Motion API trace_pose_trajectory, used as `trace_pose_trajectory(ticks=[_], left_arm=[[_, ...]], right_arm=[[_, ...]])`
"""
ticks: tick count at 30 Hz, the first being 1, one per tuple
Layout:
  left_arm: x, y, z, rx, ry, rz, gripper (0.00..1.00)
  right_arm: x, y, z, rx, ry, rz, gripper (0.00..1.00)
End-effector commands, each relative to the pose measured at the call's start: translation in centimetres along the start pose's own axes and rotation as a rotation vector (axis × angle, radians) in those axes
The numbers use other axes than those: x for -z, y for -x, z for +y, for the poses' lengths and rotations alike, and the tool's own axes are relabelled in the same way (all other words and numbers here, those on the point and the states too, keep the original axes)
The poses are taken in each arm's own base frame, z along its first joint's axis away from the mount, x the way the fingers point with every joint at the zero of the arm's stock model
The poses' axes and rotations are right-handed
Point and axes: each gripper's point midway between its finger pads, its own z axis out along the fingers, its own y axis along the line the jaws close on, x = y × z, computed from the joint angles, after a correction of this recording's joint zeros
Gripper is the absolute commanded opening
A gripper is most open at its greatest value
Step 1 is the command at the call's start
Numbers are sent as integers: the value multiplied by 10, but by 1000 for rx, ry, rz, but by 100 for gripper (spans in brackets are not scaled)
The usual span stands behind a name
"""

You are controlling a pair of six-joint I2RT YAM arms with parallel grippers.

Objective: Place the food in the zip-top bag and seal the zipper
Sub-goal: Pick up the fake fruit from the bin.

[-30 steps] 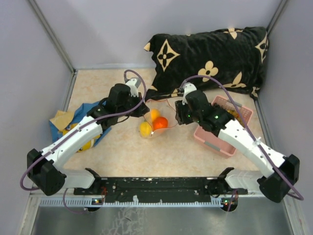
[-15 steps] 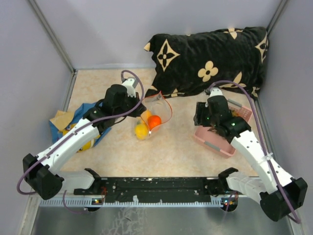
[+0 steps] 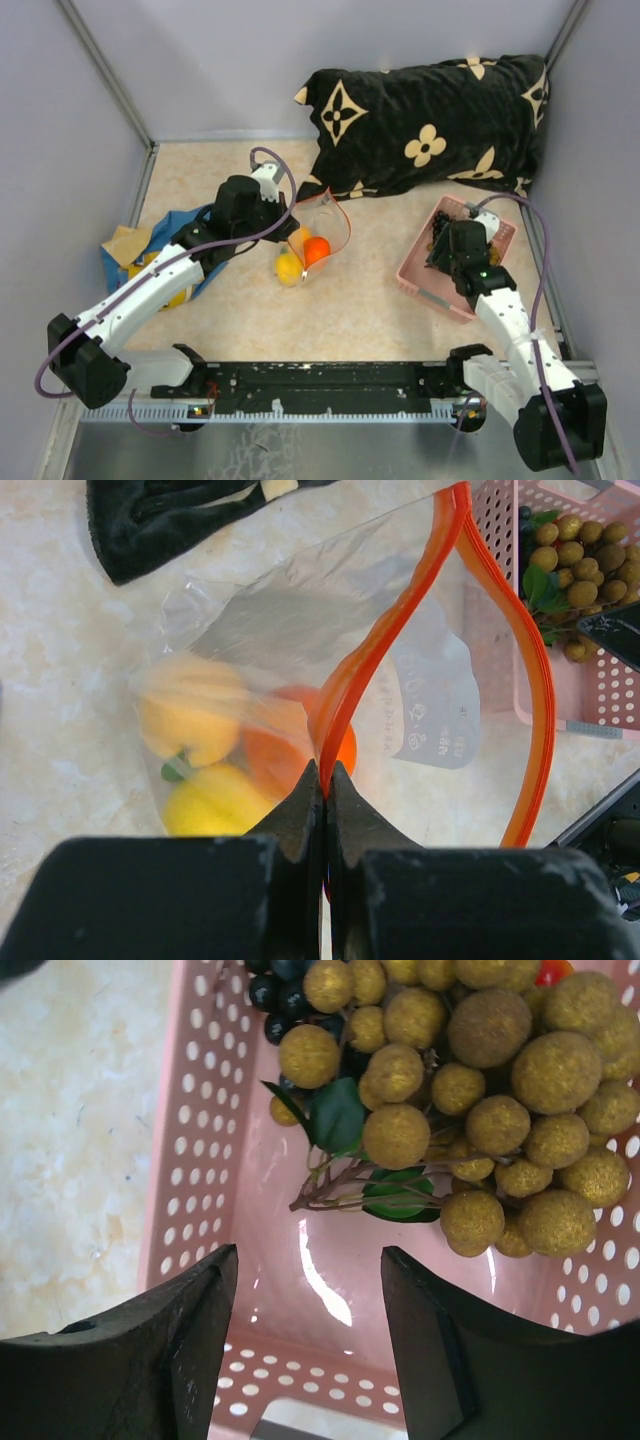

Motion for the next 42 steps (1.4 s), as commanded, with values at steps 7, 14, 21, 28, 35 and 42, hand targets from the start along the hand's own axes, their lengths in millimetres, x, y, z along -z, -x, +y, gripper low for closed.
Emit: trace_pose_trajectory(ticks=[7,14,21,28,35,42], left_arm=[[2,3,-5,-27,-33,-28,0],[2,4,-9,-30,-52,-32,0],[-1,0,-7,-32,-45,-18,0],[-1,-3,-5,-36,-40,-16,0],[-1,-3,-7,-36,-49,-18,0],[0,-2,-6,-40,-48,-21,0]], right_arm=[[-37,1,-14,-280,-96,-153,59],[-62,-10,-32,-331,-209,-178,59],[-82,-26,-37,-295,-264,-123,52],[-74,-25,-31,-231,-226,-88,35],[-52,-7,-29,-146,-201,-103,7],[-28,8,-19,-57,-141,-82,0]])
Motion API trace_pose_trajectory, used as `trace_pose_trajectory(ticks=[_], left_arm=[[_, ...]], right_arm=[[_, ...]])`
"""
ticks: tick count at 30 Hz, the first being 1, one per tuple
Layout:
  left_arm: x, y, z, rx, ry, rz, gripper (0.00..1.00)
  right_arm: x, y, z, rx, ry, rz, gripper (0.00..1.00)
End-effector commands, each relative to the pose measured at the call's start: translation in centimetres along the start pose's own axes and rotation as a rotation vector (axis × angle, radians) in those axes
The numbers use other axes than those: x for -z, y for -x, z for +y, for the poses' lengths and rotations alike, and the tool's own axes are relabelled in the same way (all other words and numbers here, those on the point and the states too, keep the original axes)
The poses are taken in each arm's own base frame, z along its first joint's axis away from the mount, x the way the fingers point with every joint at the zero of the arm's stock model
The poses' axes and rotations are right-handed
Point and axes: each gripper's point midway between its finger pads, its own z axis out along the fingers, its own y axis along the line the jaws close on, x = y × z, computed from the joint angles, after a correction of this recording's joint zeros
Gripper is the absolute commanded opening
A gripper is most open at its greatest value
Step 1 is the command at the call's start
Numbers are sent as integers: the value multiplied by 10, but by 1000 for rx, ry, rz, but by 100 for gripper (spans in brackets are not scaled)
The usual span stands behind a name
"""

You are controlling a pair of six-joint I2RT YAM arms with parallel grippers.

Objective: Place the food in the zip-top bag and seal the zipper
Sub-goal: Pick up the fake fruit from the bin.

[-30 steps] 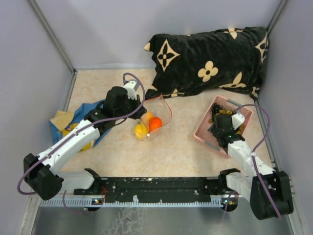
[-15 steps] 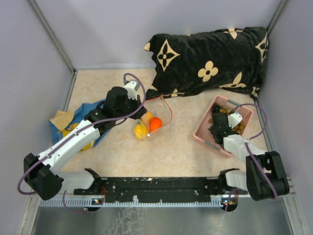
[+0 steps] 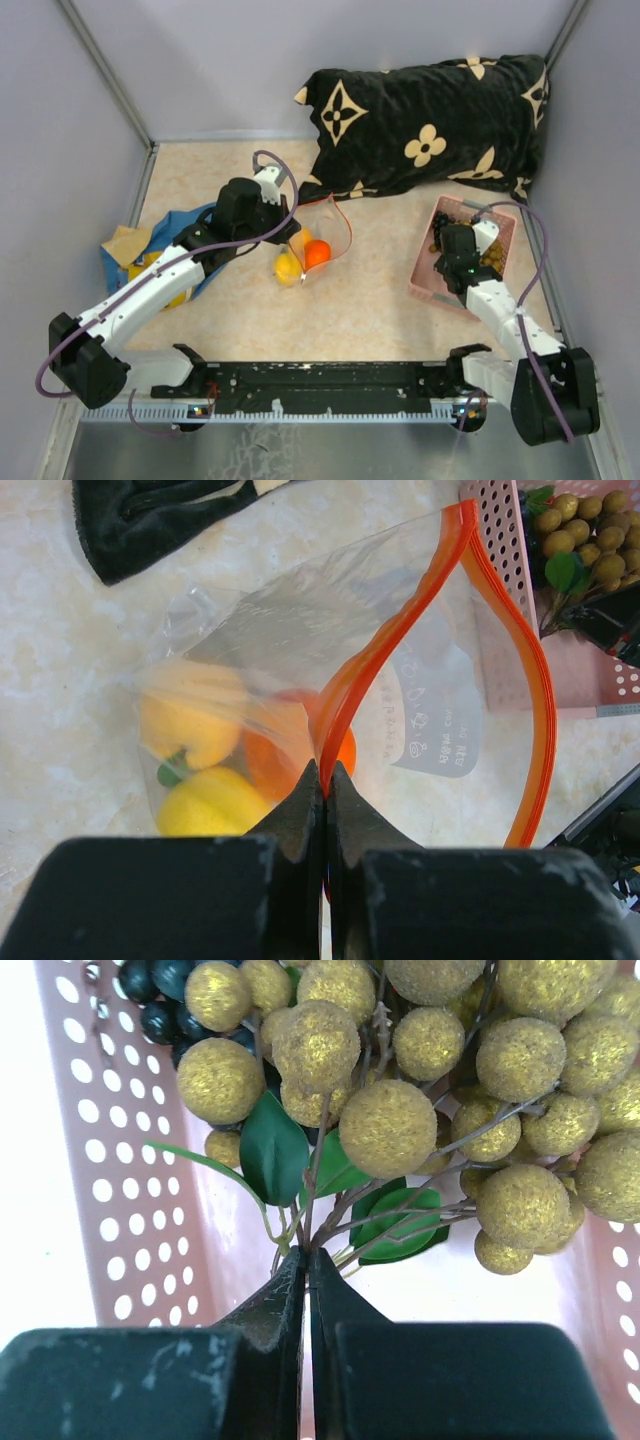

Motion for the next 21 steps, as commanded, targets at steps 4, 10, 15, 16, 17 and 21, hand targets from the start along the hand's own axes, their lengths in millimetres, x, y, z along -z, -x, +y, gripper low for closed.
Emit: trace_pose_trajectory(ticks=[4,10,15,16,17,21], left_arm=[[4,6,-6,-24,-29,-29,0],[4,7,-6,-24,-30,-33,0],[4,5,-7,-26,-31,-29,0],[4,5,-6,-26,-30,-28,0],[4,5,-6,-26,-29,-28,0],[4,5,-6,-27,-26,-29,0]], right_arm=[[38,38,10,105,72,-26,0],[61,37,16,194,138,43,0],[52,9,1,212,82,134,0],[50,6,0,205,79,140,5],[49,5,1,193,81,143,11],[45,2,8,114,99,135,27]])
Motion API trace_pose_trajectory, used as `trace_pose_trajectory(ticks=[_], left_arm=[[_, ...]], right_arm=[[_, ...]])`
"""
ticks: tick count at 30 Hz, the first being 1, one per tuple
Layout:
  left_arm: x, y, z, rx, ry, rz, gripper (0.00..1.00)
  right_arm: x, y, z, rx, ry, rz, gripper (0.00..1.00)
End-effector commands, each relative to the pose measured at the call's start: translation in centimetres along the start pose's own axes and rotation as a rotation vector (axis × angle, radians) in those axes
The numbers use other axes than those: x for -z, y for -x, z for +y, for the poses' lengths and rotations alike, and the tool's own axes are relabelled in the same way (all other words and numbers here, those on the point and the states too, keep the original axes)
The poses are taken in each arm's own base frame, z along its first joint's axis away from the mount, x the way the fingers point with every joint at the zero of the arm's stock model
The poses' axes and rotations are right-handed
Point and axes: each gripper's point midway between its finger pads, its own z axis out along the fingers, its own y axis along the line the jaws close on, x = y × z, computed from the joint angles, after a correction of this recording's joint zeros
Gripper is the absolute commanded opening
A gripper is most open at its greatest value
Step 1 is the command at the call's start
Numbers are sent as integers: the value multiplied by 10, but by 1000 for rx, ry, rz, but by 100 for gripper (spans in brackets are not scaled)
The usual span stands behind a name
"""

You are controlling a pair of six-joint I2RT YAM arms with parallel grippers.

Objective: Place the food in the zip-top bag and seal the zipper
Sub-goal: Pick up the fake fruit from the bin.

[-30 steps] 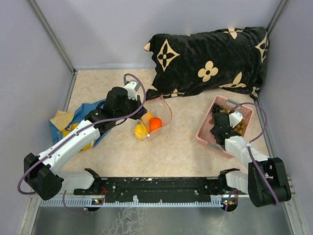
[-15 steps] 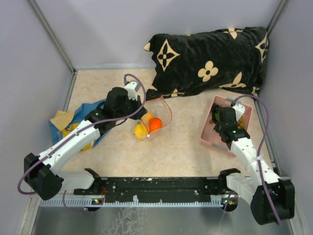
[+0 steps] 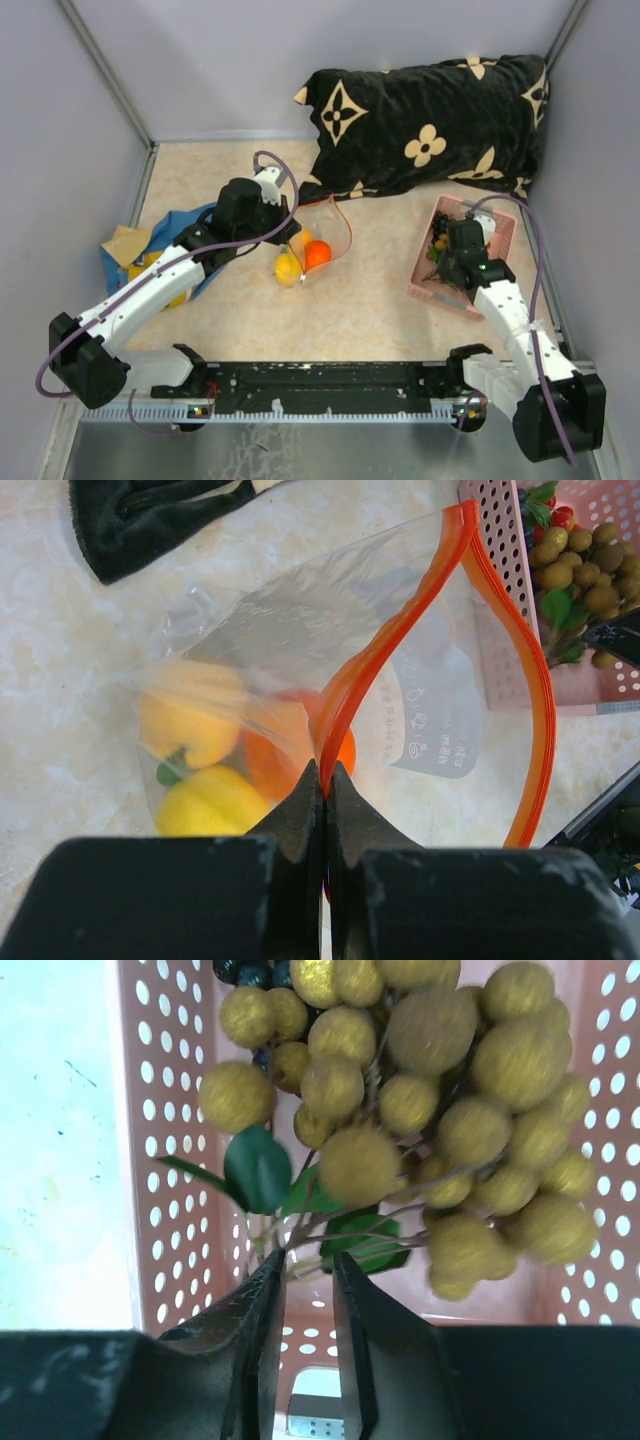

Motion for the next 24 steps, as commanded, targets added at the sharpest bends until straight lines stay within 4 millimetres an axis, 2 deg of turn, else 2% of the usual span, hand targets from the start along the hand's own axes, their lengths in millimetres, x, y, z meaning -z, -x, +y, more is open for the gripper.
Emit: trace_pose_trajectory(ticks=[1,9,13,19,24], left_arm=[[4,7,-5,-24,-22,-33,0],[3,7,-5,-25,-21,-32,0],[2,5,-5,-26,-20,-27,0],[3,5,-5,-29,-21,-28,0],[3,5,-6,-30,-23,-28,0]], right_arm=[[-7,0,6,-93,19,-21,30],[-21,-9,12,-286,59,-77,54],[-32,-15,3,-296,1,-73,57],[-42,-18,-27,-262,-182,-88,67],[-50,-17,-26,-254,-196,-82,68]])
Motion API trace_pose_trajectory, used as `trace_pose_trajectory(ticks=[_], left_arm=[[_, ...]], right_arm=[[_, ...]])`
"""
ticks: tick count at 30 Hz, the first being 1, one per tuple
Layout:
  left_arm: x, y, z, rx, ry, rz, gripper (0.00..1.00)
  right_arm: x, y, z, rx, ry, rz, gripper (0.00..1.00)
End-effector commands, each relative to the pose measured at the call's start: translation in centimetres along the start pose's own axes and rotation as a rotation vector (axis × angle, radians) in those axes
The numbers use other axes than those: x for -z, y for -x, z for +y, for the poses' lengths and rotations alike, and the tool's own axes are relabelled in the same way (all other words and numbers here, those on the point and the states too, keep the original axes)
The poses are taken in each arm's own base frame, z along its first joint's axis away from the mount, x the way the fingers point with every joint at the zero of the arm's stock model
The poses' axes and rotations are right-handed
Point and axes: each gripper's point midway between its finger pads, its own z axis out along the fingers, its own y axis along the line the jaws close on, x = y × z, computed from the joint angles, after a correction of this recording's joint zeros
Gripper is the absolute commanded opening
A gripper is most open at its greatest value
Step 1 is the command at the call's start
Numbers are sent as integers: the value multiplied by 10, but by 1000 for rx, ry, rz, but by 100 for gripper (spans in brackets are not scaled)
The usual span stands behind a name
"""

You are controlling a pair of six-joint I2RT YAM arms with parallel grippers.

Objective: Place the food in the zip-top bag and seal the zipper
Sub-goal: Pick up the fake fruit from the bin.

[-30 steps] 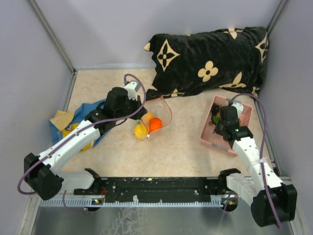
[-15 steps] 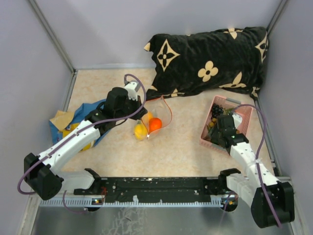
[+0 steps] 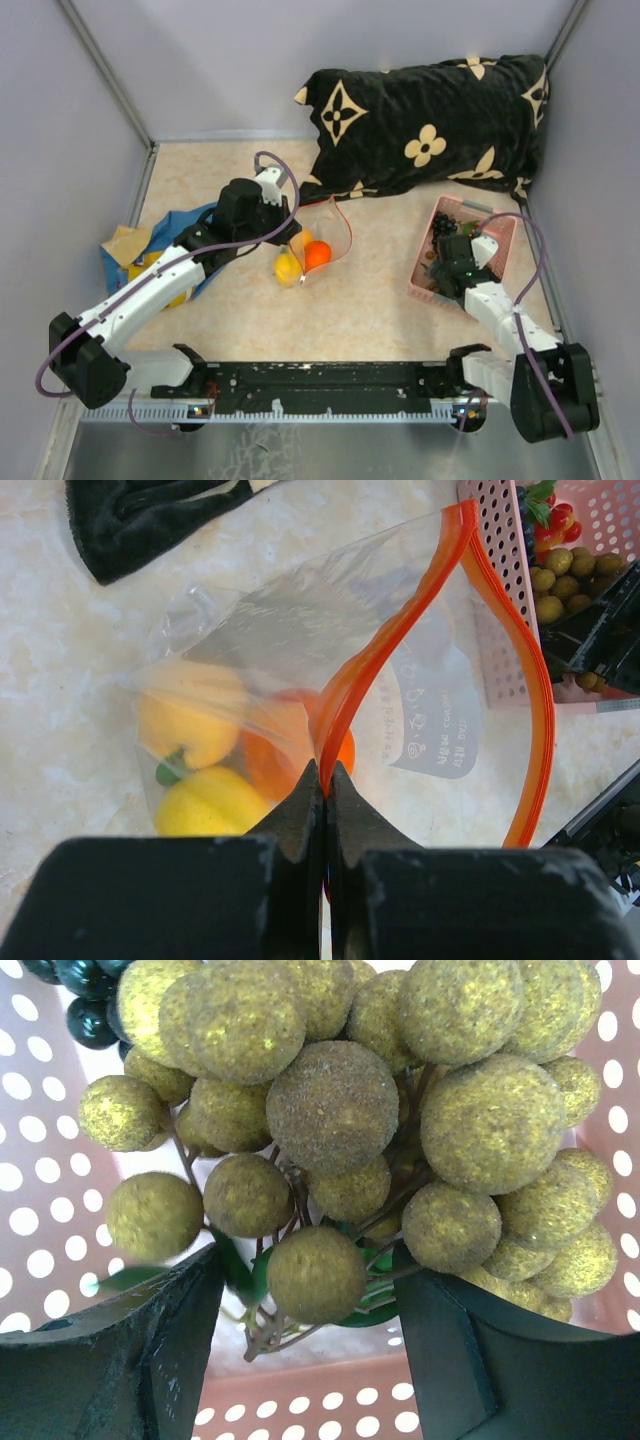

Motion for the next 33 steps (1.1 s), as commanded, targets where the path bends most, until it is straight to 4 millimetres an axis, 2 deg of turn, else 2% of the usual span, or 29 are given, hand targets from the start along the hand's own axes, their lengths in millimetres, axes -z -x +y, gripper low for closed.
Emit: trace_pose_trajectory(ticks=[1,7,10,12,17,21,26,28,33], left_arm=[[3,6,-5,-24,-22,-29,0],[5,5,-5,-26,-22,-33,0],[4,6,-6,-26,-26,-34,0],[4,6,-8,-27,-34,-33,0],[5,7,-8,-26,-31,-36,0],[5,7,-4,-29,-14,-41,0],[3,6,-3,-32,-11,-34,0],[2,5,-3,-33,-9,-30,0],[1,5,-3,-38,-11,-29,0]], right_arm=[[-7,19,0,-27,-52,-63,68],[-21,-7,2,-28,-57,35,67],[-27,-16,3,-38,-65,66,63],[-28,-15,4,-41,-67,68,57],[-12,9,9,-30,-40,5,42],[5,30,11,-1,-9,-58,23],[22,43,7,17,-5,-98,3],[30,50,7,23,4,-113,0],[57,66,5,52,37,-149,0]])
